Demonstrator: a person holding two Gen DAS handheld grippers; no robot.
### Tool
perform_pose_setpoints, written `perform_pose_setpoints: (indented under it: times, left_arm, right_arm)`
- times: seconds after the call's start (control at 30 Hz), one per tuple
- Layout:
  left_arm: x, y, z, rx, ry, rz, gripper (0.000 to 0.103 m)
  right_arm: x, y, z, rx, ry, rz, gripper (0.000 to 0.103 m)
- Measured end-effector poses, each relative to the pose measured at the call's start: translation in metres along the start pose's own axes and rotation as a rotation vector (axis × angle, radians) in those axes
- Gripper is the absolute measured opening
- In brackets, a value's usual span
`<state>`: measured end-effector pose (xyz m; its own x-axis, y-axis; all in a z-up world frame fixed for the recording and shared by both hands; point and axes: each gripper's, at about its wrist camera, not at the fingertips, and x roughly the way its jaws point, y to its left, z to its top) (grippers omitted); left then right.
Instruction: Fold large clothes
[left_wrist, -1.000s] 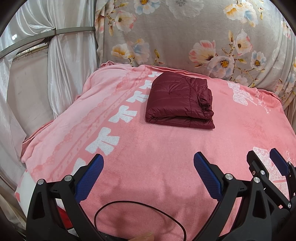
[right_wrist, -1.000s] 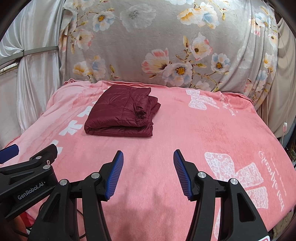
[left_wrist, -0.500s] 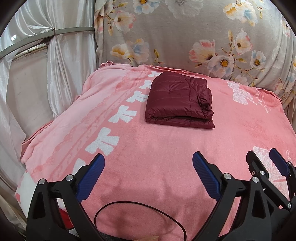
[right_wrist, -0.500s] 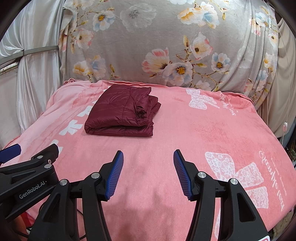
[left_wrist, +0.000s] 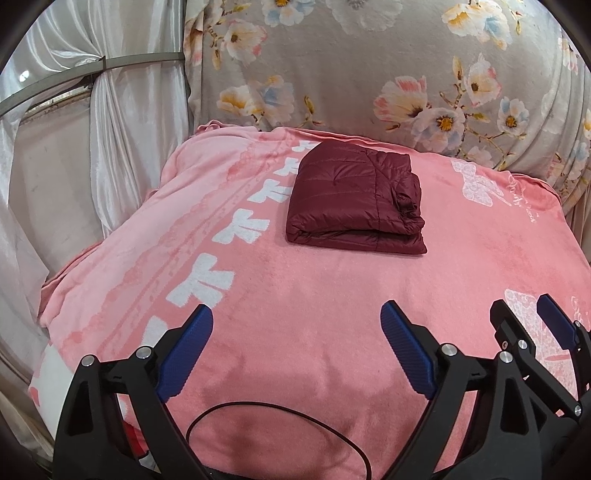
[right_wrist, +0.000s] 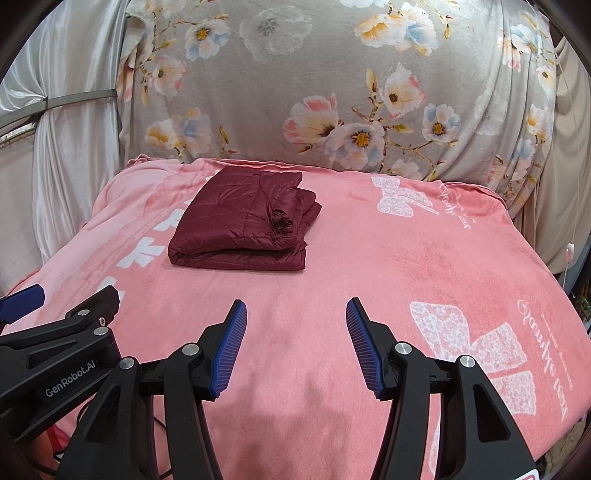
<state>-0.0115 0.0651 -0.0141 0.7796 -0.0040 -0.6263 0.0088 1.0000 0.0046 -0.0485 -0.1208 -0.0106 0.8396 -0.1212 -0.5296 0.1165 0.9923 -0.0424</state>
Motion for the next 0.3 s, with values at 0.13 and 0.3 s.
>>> perform_pose_setpoints:
  times: [0.13,0.3]
  left_arm:
    - [-0.0024,0.0001,0.0002,0.013,-0.008,0.005,0.087]
    - [-0.0007,-0.0014,0.0013,0.017,0.008,-0.007,0.079]
  right_arm:
    - [-0.0027,0.0014,-0.0032,-0.006,-0.006,0.007,0.055]
    - [-0.0043,0.0006,-0.0089,-0.01,-0.009,0.008,0.055]
